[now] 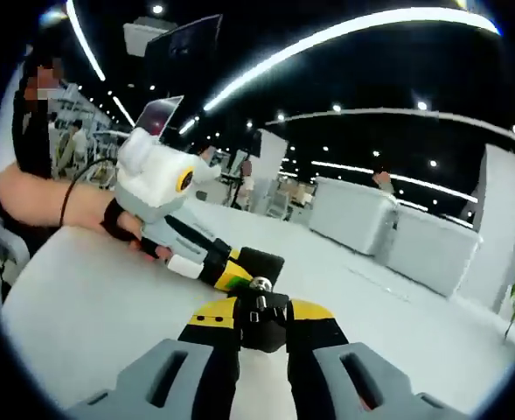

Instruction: Clamp the fixed fixture on the desktop, loosen the retaining clip, secure it to the edge of the desk, and tighten the retaining clip.

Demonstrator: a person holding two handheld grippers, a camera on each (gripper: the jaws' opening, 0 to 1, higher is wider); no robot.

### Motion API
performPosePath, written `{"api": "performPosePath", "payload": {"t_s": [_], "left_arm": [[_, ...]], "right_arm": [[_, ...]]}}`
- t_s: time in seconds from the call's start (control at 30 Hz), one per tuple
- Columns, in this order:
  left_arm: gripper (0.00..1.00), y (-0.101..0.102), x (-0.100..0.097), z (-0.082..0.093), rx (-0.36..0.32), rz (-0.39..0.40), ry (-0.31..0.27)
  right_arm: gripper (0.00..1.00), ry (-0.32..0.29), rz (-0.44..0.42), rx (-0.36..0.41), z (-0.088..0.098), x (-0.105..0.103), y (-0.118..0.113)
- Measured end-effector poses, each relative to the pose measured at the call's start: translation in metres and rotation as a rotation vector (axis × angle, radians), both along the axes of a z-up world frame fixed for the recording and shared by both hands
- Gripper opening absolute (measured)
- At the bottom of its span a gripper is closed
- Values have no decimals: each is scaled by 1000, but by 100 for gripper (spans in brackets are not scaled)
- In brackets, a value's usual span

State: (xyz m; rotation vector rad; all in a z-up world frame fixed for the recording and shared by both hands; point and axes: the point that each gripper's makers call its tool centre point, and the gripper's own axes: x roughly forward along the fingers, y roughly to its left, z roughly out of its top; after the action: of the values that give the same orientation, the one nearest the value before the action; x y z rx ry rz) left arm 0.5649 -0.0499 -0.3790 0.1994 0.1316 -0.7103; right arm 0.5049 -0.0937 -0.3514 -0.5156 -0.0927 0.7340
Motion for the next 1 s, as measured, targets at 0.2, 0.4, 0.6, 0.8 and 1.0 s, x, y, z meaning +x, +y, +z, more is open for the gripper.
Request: {"api": "performPosePath", "payload": {"t_s": [0.2, 0.4, 0.6, 0.8, 1.0], "left_arm": [[5, 0, 0, 0, 0, 1, -1], [5, 0, 0, -1, -1, 0, 2], [5, 0, 1, 0, 0, -2, 2], [5, -1, -2, 0, -1, -3, 2], [5, 0, -4, 0, -1, -3, 2]], "right_arm": [[19, -57, -13, -69, -1, 2, 2], [22, 155, -28, 183, 2, 5, -4], [21, 516, -87, 566, 5, 21, -28], [20, 576, -44, 575, -1, 16, -22], [21, 587, -42, 553, -7, 15, -18]]}}
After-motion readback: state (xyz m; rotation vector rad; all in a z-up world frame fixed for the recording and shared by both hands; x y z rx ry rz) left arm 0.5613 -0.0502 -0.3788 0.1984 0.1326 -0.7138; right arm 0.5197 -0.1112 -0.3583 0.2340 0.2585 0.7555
